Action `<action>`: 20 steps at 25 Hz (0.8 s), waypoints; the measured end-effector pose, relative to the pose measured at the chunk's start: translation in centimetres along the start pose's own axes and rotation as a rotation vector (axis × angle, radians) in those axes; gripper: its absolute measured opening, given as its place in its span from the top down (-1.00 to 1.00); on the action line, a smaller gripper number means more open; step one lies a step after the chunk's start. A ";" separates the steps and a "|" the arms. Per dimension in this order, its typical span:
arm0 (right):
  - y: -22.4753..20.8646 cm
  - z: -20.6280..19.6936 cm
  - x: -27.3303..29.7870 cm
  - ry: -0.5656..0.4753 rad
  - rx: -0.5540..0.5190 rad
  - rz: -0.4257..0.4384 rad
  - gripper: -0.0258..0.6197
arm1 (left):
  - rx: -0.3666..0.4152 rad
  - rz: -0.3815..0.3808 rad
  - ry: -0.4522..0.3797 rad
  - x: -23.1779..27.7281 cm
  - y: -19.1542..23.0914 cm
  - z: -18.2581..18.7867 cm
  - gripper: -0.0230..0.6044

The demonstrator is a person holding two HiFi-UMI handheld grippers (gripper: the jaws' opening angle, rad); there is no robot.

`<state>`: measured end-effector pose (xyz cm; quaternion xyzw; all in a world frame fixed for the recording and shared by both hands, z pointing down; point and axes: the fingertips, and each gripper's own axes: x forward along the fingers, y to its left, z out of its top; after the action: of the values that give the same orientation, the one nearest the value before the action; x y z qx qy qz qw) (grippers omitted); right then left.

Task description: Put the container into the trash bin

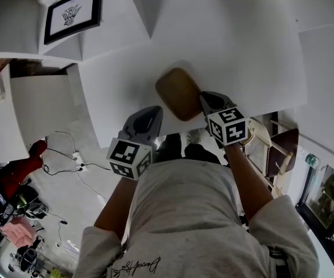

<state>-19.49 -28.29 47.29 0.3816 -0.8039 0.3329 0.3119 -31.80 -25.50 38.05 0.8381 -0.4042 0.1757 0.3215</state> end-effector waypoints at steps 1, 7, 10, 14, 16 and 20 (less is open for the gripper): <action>0.0 0.1 -0.2 -0.004 0.001 -0.002 0.81 | 0.003 -0.002 -0.002 0.0 -0.1 0.1 0.87; 0.1 0.7 -1.4 -0.026 0.012 -0.013 0.81 | 0.020 -0.012 -0.021 -0.4 -0.4 0.8 0.87; 0.3 0.7 -1.9 -0.037 0.018 -0.016 0.81 | 0.032 -0.020 -0.027 -0.6 -0.8 1.0 0.87; 0.4 0.7 -2.5 -0.055 0.038 -0.020 0.81 | 0.079 -0.019 -0.027 -0.9 -1.0 1.1 0.87; 0.3 0.6 -2.9 -0.065 0.046 -0.029 0.81 | 0.114 -0.018 -0.027 -1.0 -1.1 1.3 0.87; 0.1 0.2 -3.7 -0.085 0.077 -0.048 0.81 | 0.125 -0.042 -0.023 -1.1 -1.5 1.2 0.87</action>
<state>-17.76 -26.89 44.32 0.4264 -0.7936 0.3395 0.2703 -31.25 -25.05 36.00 0.8667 -0.3787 0.1840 0.2676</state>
